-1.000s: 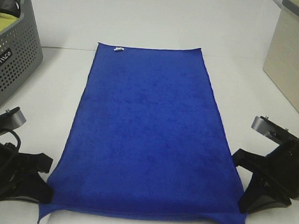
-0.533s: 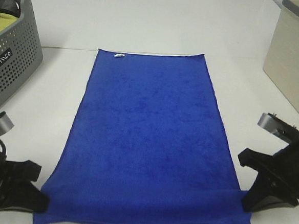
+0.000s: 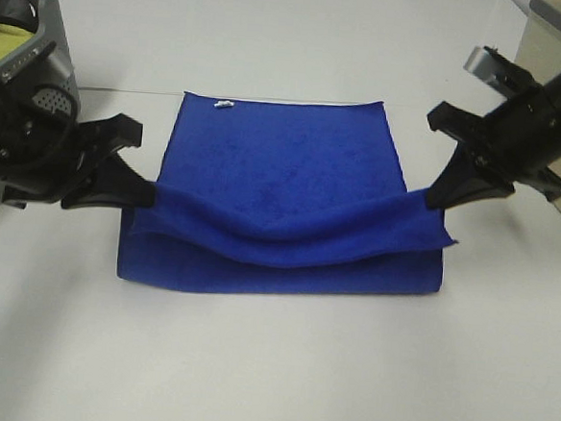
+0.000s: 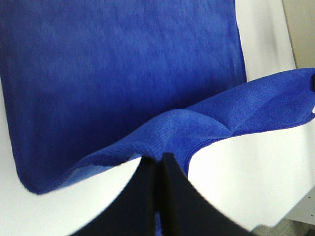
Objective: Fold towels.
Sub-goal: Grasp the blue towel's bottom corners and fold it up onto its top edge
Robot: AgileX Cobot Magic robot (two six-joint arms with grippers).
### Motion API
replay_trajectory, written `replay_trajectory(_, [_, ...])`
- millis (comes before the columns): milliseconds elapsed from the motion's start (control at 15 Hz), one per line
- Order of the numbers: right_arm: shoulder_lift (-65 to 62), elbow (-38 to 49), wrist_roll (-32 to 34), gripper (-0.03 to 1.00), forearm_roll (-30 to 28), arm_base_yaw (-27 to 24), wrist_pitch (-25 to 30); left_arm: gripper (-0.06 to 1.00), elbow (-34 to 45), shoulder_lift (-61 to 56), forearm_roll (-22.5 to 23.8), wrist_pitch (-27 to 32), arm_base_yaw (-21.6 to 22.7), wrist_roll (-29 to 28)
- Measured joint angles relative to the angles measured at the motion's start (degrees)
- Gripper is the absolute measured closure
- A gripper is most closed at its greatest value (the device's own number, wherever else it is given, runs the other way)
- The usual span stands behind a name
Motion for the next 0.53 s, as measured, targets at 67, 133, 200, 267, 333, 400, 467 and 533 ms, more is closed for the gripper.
replay_trajectory(67, [2.92,-5.90,1.15,0.97,-1.03,0.00,1.89,0.94,-4.18,3.04,0.52,-0.69,0.00,-0.40])
replay_trajectory(133, [5.73,-11.34,2.18,0.97,-2.12,0.00,3.27,0.94,-7.91,5.90,0.74,-1.09,0.00,-0.80])
replay_trajectory(200, [8.94,-16.84,3.04,0.97,-3.21,0.00,4.70,0.94,-12.03,8.71,0.97,-1.49,0.11,-1.09])
replay_trajectory(267, [13.69,-26.30,4.98,0.97,-5.16,0.00,6.59,0.94,-17.99,13.01,1.15,-2.29,0.52,-1.26])
replay_trajectory(333, [16.84,-31.40,5.73,0.97,-5.79,0.00,7.62,0.94,-22.00,15.53,1.26,-2.35,0.69,-1.38])
replay_trajectory(400, [20.34,-37.76,6.70,0.97,-6.47,0.00,9.11,0.94,-26.01,17.93,1.26,-2.41,0.74,-1.60])
replay_trajectory(467, [23.61,-44.06,7.39,0.97,-6.70,0.00,10.71,0.94,-29.97,20.17,1.32,-2.52,0.74,-1.95])
replay_trajectory(533, [27.16,-50.19,8.48,0.97,-7.33,0.00,12.03,0.94,-34.38,22.29,1.32,-3.38,0.74,-2.01])
